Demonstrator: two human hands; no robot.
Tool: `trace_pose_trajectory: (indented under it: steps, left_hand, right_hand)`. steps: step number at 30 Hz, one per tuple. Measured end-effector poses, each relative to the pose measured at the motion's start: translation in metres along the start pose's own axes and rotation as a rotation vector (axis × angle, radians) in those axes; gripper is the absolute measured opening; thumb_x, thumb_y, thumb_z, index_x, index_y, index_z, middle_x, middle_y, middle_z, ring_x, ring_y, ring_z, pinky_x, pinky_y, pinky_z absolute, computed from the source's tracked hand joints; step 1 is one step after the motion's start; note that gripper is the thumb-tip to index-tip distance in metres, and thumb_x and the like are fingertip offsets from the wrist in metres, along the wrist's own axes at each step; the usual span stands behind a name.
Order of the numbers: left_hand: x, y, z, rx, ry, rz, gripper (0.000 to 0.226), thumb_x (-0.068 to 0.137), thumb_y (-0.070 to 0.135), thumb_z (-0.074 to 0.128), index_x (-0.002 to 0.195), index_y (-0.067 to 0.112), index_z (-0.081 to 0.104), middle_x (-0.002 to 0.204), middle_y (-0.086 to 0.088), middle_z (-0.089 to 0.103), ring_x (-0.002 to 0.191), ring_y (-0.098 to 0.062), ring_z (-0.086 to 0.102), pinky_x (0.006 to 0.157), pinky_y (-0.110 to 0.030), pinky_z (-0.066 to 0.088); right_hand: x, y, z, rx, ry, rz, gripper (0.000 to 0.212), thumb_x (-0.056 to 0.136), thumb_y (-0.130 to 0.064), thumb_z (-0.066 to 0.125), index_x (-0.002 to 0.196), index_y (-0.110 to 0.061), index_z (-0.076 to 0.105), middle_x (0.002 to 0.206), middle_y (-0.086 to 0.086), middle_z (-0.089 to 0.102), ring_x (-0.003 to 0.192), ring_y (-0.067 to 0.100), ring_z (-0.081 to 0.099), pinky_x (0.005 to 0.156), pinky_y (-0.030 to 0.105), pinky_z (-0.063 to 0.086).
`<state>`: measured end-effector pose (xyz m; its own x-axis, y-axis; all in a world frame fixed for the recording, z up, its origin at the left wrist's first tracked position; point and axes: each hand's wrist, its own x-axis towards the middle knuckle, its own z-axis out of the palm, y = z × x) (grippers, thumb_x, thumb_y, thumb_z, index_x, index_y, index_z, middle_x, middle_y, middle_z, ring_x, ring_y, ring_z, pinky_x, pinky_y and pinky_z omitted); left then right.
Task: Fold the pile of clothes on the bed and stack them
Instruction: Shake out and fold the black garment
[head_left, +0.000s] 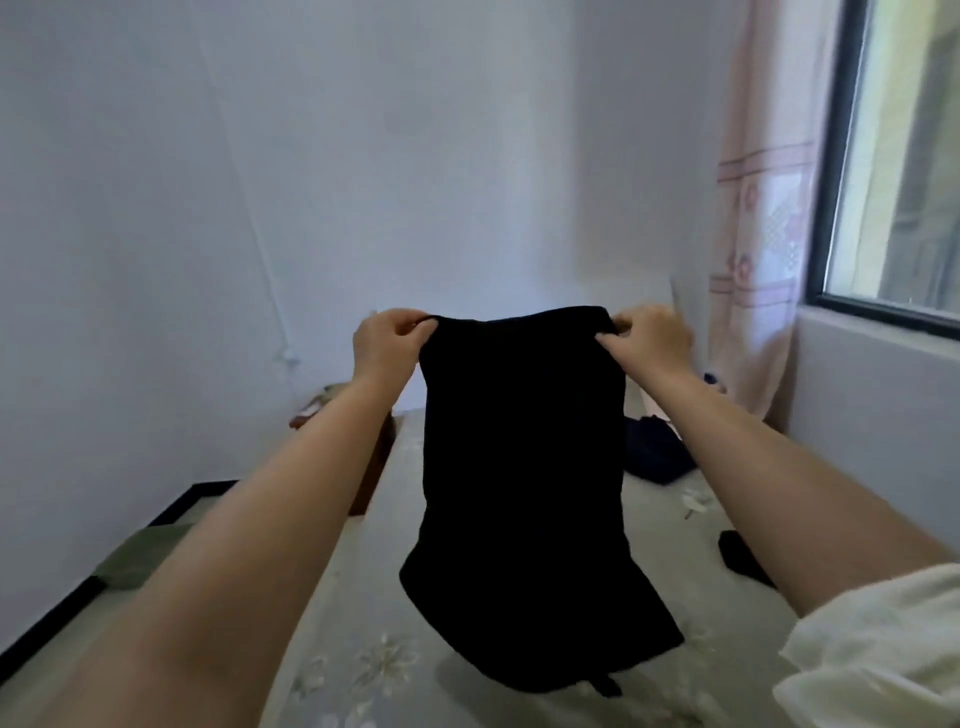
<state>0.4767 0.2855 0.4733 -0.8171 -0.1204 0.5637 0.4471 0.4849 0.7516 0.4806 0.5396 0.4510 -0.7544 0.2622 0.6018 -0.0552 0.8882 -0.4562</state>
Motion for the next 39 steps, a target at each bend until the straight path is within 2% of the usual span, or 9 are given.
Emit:
trace_pose_trajectory:
  steps: [4,8,14,19,22,24,27,31,39]
  left_hand:
    - [-0.022,0.005,-0.013,0.417,0.015,0.196,0.025,0.092,0.021,0.052,0.104,0.006,0.068,0.106,-0.011,0.068,0.100,-0.026,0.059,0.078,-0.025,0.037]
    - [-0.074,-0.030,-0.026,0.576,-0.309,0.180,0.026,0.094,0.026,0.050,0.108,0.011,0.066,0.108,-0.008,0.067,0.102,-0.027,0.058,0.075,-0.028,0.037]
    - [-0.208,-0.122,-0.036,0.713,-0.947,-0.076,0.026,0.092,0.024,0.054,0.111,0.010,0.064,0.115,-0.007,0.063,0.104,-0.023,0.056,0.078,-0.024,0.037]
    - [-0.358,-0.200,-0.028,0.798,-1.392,-0.251,0.026,0.093,0.027,0.051,0.110,0.011,0.064,0.115,-0.004,0.063,0.103,-0.021,0.057,0.081,-0.026,0.041]
    - [-0.440,-0.232,-0.031,0.784,-1.657,-0.452,0.028,0.093,0.025,0.052,0.111,0.008,0.063,0.113,-0.007,0.062,0.092,-0.021,0.057,0.073,-0.021,0.044]
    - [-0.469,-0.244,-0.035,0.724,-1.698,-0.632,0.029,0.091,0.026,0.055,0.111,0.006,0.063,0.108,-0.010,0.060,0.081,-0.018,0.055,0.067,-0.020,0.045]
    - [-0.472,-0.252,-0.028,0.676,-1.722,-0.735,0.039,0.094,0.033,0.049,0.122,0.007,0.055,0.120,-0.010,0.056,0.096,-0.021,0.055,0.084,-0.030,0.045]
    - [-0.438,-0.254,0.000,0.703,-1.556,-0.594,0.042,0.098,0.031,0.039,0.132,0.007,0.046,0.136,-0.011,0.045,0.123,-0.025,0.044,0.100,-0.032,0.034]
    - [-0.353,-0.283,0.043,0.840,-1.325,-0.547,0.039,0.097,0.029,0.040,0.127,0.007,0.048,0.129,-0.014,0.050,0.117,-0.028,0.047,0.092,-0.033,0.040]
  right_hand:
    - [-0.026,-0.009,-0.002,-0.051,-0.003,-0.109,0.027,0.087,-0.025,0.057,0.096,-0.003,0.069,0.102,0.018,0.062,0.106,0.033,0.047,0.082,0.036,0.036]
    - [-0.089,0.008,0.012,-0.040,-0.191,-0.207,0.024,0.086,-0.021,0.059,0.097,-0.001,0.067,0.102,0.020,0.062,0.109,0.032,0.047,0.087,0.039,0.035]
    - [-0.234,0.060,0.038,-0.318,-0.886,-0.294,0.020,0.088,-0.025,0.056,0.102,-0.013,0.063,0.104,0.007,0.063,0.107,0.026,0.052,0.088,0.036,0.034]
    - [-0.381,0.096,0.071,-0.626,-1.463,-0.329,0.012,0.090,-0.025,0.052,0.086,-0.015,0.058,0.094,0.004,0.060,0.102,0.024,0.054,0.084,0.032,0.034]
    - [-0.457,0.116,0.085,-0.672,-1.765,-0.306,0.023,0.090,-0.021,0.053,0.107,-0.007,0.060,0.112,0.011,0.060,0.105,0.026,0.055,0.081,0.030,0.040]
    - [-0.484,0.121,0.095,-0.658,-1.891,-0.293,0.027,0.088,-0.017,0.054,0.112,-0.004,0.059,0.117,0.014,0.059,0.106,0.026,0.055,0.080,0.029,0.042]
    - [-0.490,0.117,0.115,-0.637,-1.931,-0.267,0.036,0.089,-0.009,0.051,0.125,-0.007,0.052,0.129,0.011,0.052,0.116,0.025,0.050,0.089,0.028,0.040]
    - [-0.466,0.110,0.148,-0.573,-1.757,-0.221,0.036,0.094,-0.011,0.043,0.129,-0.006,0.048,0.132,0.012,0.050,0.118,0.026,0.048,0.093,0.029,0.039]
    - [-0.384,0.125,0.228,-0.310,-1.537,-0.106,0.027,0.093,-0.015,0.044,0.114,-0.006,0.058,0.119,0.012,0.059,0.110,0.027,0.053,0.084,0.028,0.041]
